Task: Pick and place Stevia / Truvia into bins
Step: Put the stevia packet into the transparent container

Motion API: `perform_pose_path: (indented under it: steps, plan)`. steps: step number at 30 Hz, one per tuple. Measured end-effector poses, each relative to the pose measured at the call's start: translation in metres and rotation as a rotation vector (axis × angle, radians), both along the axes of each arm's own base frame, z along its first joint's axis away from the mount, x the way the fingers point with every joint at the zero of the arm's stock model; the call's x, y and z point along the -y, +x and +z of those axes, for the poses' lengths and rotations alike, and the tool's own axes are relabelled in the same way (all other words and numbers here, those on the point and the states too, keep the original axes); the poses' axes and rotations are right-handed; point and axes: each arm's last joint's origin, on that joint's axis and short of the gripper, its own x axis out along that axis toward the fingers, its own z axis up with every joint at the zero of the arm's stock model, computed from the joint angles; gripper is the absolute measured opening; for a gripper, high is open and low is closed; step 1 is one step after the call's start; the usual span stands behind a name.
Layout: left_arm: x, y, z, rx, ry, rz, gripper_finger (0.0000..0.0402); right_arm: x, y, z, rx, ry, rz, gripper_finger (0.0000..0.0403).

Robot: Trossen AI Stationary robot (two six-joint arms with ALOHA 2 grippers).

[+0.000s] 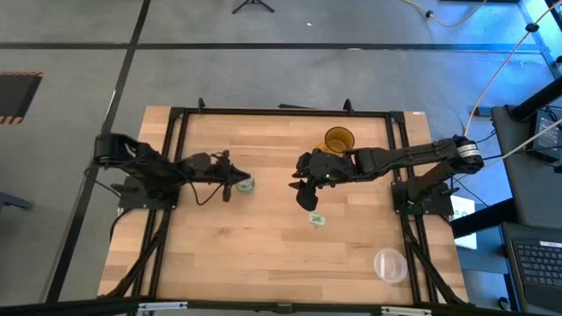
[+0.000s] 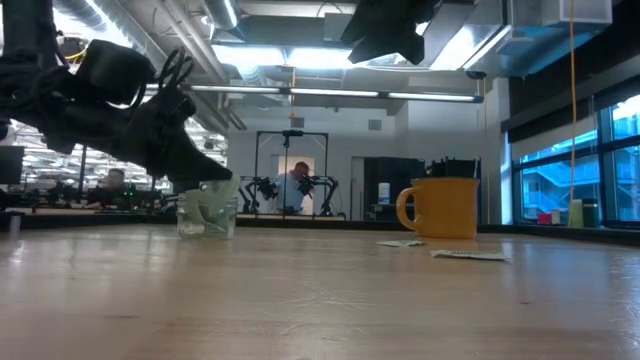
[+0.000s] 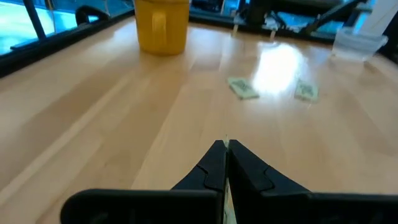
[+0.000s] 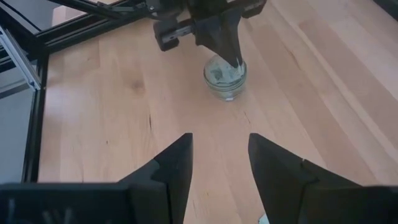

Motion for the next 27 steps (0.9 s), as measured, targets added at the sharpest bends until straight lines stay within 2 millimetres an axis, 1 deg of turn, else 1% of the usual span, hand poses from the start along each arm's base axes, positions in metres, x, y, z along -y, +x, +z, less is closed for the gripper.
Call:
perform_pose_path:
  steps: [6, 13, 17, 23, 27]
  plan:
    - [0.0, 0.0002, -0.0093, -0.057, 0.009, -0.005, 0.0003, 0.0, 0.0, 0.0, 0.0, 0.0, 0.0, 0.0159]
    - [-0.0008, 0.0002, -0.0106, -0.071, 0.043, 0.011, 0.0007, 0.0025, 0.0001, -0.0004, -0.003, -0.001, -0.006, 0.0159]
    - [-0.0022, 0.0002, -0.0099, -0.066, 0.05, 0.061, 0.0034, 0.0028, -0.0003, -0.001, -0.011, -0.001, -0.008, 0.0159]
    - [-0.0025, 0.0011, -0.0071, -0.036, 0.05, 0.066, 0.0086, 0.0029, -0.0016, -0.0025, -0.031, -0.002, -0.007, 0.0159]
    - [-0.0017, 0.0013, -0.0072, -0.031, 0.022, 0.053, 0.0105, 0.003, -0.002, -0.0029, -0.037, -0.003, -0.007, 0.0159]
